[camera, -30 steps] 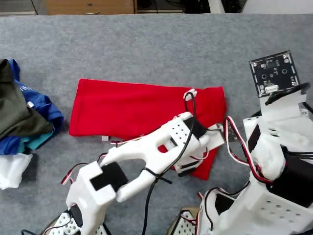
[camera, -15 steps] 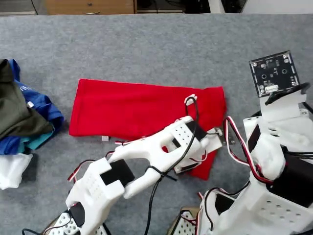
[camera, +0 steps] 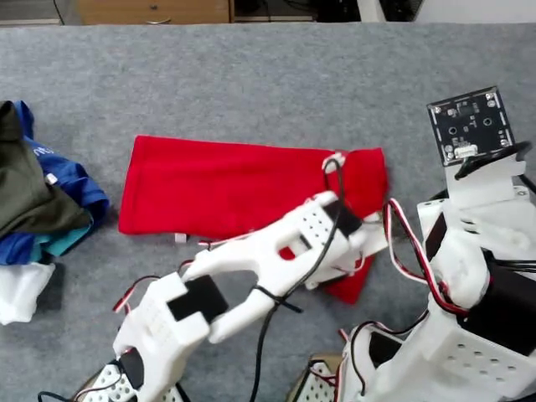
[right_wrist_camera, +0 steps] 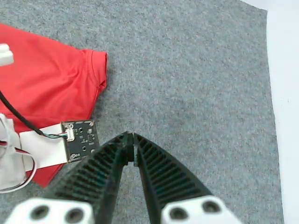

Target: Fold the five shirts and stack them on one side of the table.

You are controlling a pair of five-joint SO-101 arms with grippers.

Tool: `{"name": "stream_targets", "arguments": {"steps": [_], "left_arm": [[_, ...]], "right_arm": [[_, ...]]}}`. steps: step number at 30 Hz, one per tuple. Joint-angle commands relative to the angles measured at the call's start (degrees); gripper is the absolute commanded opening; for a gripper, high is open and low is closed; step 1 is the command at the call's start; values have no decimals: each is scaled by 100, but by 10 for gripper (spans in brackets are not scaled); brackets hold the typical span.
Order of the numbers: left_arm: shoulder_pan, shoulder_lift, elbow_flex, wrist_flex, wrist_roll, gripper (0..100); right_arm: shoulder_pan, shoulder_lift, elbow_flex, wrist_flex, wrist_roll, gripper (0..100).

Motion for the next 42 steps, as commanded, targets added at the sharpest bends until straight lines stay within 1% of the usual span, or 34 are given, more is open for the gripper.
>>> {"name": "stream_targets", "arguments": {"steps": [1,7,14,22,26,27,31,33,38,42], "left_arm": [[-290,-426,-695,176,-18,18],[-721,-418,-1187,149,-35,18],[-1196,127,-1213,-475,-26,18],[-1354,286,-1222,-501,-44,19],[-1495,347,-1512,-484,-53,19],[-1547,347,-1565,-501,-53,27],[-1688,347,-1714,-501,-9,135],[-1741,347,-1723,-501,-9,164],[-1820,409,-1644,-712,-18,164],[-1934,840,-1837,-809,-44,164]], "right_arm": [[66,-57,-31,79,-18,3],[57,-57,-31,79,-18,3],[66,-57,-31,79,-18,3],[48,-57,13,88,-18,3],[48,-57,13,88,-18,3],[48,-57,13,88,-18,3],[48,-57,13,88,-18,3],[40,-57,13,88,-18,3],[40,-40,13,88,-18,3],[40,-40,13,88,-18,3]]}}
